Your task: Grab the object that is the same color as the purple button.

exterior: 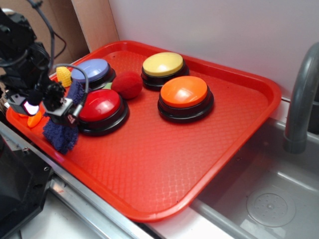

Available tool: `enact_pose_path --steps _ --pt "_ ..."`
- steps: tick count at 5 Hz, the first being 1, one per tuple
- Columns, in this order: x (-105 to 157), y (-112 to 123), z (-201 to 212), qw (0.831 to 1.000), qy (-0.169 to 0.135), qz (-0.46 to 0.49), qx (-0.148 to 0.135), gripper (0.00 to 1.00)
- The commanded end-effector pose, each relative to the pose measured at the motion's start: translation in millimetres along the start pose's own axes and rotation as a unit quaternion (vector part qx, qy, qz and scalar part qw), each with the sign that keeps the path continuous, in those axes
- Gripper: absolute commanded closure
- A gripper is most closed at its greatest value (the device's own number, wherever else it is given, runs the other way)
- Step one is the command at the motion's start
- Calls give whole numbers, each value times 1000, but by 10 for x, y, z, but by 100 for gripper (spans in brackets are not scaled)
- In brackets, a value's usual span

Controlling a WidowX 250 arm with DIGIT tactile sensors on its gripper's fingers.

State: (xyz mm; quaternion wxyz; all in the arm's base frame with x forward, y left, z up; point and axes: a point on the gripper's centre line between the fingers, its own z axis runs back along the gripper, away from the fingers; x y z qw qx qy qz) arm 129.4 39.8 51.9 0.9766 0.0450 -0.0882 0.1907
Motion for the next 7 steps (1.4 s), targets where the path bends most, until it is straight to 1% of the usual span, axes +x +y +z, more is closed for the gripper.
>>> enact_pose_path --steps 1,2,3,4,5,7 --pt "81 6 -175 1000 -23 8 -7 0" --pt "79 8 -280 1000 -17 4 -7 0" --pt "43 27 -343 1000 -12 0 6 0" --pt "35 46 -354 1000 -13 1 -1 77" --pt "24 45 -330 1000 -20 -5 -7 100" --pt "39 61 -326 1000 -21 3 -3 100"
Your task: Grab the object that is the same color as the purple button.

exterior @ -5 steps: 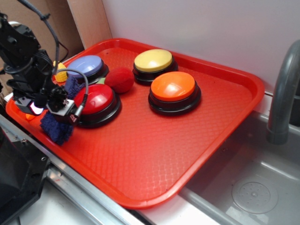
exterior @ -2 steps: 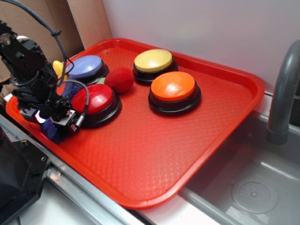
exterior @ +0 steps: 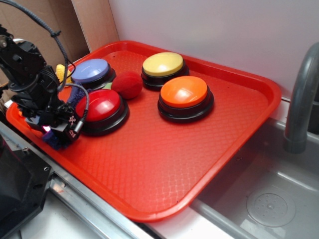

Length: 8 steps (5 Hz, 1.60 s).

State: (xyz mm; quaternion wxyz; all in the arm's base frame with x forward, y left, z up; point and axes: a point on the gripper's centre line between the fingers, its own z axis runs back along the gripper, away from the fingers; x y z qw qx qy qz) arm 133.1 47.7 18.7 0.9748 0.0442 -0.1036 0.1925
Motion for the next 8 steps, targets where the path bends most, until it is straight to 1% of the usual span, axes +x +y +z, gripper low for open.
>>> enact_pose_path --steps 1,2,3,4,5,6,7,8 --pt "35 20 30 1000 -5 -1 3 100" --pt "58 36 46 1000 -7 4 9 100" --pt "96 65 135 1000 -6 19 20 100" --pt "176 99 344 996 28 63 52 100" --pt "257 43 638 995 25 74 69 100" --pt "286 -152 988 997 42 45 46 100" --pt "265 -356 1317 998 62 3 4 100" --pt "272 -506 1601 994 96 -35 -33 100"
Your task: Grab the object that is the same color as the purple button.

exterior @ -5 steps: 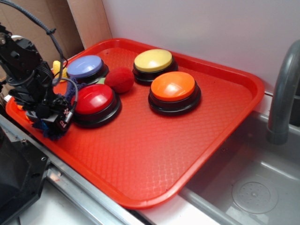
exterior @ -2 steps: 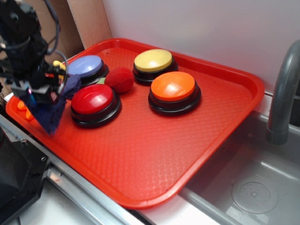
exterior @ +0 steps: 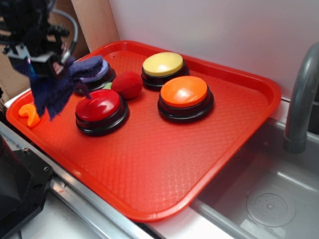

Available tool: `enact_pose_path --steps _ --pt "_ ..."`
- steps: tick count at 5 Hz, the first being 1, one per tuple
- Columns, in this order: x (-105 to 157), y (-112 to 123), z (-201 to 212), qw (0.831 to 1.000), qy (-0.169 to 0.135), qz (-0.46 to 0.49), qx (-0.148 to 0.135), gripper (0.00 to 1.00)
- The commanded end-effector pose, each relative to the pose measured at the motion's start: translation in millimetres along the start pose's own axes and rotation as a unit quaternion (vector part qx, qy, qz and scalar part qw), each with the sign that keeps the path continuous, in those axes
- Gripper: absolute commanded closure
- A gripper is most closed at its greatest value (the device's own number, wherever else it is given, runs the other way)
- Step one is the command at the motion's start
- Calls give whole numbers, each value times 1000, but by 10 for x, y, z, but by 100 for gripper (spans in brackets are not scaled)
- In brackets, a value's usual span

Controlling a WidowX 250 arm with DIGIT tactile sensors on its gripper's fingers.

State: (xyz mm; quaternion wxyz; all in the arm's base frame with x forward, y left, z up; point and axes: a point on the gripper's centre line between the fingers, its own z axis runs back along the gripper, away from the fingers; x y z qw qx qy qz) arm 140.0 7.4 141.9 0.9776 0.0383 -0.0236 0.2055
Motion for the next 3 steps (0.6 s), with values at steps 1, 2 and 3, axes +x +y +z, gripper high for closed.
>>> enact_pose_path --steps 1,2,3 --pt "10 -246 440 997 16 -66 -43 100" --pt "-30 -279 417 997 5 -66 -47 100" --pt "-7 -213 365 999 2 -33 -38 100"
